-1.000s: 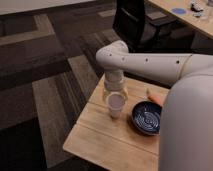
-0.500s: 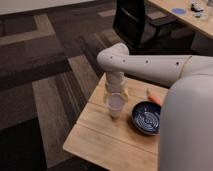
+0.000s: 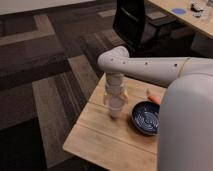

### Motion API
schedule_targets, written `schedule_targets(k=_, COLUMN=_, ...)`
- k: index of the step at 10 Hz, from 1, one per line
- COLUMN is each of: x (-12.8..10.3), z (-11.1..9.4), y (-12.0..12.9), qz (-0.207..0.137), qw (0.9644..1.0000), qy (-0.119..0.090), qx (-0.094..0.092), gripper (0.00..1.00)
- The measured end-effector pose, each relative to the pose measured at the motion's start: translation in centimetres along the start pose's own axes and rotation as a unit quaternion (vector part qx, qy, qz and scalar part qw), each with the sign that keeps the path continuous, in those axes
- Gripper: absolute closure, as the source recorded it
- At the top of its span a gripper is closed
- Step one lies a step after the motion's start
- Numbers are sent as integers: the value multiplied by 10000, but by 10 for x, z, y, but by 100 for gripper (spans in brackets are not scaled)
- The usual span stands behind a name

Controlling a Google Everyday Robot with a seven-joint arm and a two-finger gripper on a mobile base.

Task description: Place the ceramic cup in the ceramic bowl

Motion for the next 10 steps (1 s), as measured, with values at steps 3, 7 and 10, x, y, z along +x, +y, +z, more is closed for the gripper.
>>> schedule_targets(k=3, x=5, z=-14, y=3, qz=75, qw=9999, qy=-72, qx=-22, gripper=99)
schedule_targets(k=7, x=13, z=-72, y=-39, qz=478, qw=9980, qy=-420, qx=-44, gripper=100)
schedule_targets(k=10, x=35, z=-90, y=-85, qz=892, qw=9950, qy=-449, qx=37, gripper=100)
